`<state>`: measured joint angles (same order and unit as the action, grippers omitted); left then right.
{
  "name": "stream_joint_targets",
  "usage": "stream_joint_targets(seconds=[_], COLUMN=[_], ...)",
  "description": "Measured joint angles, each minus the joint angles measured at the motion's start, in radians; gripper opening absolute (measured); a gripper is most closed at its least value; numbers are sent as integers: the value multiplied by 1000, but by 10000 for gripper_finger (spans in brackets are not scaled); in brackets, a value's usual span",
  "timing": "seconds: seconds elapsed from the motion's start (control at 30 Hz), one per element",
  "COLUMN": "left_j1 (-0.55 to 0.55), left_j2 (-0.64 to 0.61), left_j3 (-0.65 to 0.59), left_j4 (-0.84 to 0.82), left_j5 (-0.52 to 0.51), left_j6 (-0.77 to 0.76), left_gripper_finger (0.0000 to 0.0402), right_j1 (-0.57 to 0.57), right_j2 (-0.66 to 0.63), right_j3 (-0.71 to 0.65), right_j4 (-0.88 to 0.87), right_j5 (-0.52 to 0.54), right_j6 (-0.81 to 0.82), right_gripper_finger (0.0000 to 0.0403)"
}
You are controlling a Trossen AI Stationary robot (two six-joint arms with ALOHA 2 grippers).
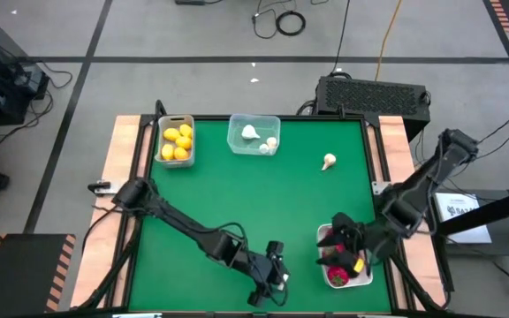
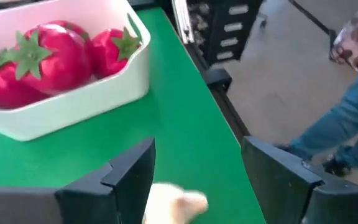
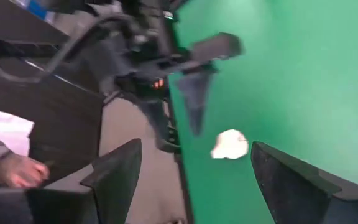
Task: Sort produce into baskets
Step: Put the garlic into the transparent bin
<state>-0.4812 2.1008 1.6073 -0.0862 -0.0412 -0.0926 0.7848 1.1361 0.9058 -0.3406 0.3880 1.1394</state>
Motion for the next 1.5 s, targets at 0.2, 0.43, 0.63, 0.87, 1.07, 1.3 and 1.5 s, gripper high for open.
stream_joint_targets(seconds=[0.2,0.43,0.63,0.87,1.07,1.3,1.5], left_j1=[8,30,30,34,42,44,43], left_j2=[48,91,121,146,172,171,171], left_j3=[0,0,0,0,0,0,0], left_j4=[-7,0,5,-2,-16,-17,-21], left_j5=[-35,7,35,-2,-5,4,18], left_j6=[-32,-33,-20,47,47,47,47], left_gripper_finger=[258,314,358,364,364,353,307], right_j1=[65,68,65,65,65,65,65], right_j2=[83,127,121,121,121,121,121], right_j3=[0,0,0,0,0,0,0], right_j4=[21,19,22,15,3,-5,-8], right_j5=[33,5,3,1,0,-1,0], right_j6=[87,101,74,52,49,51,53], right_gripper_finger=[293,293,293,293,293,293,293])
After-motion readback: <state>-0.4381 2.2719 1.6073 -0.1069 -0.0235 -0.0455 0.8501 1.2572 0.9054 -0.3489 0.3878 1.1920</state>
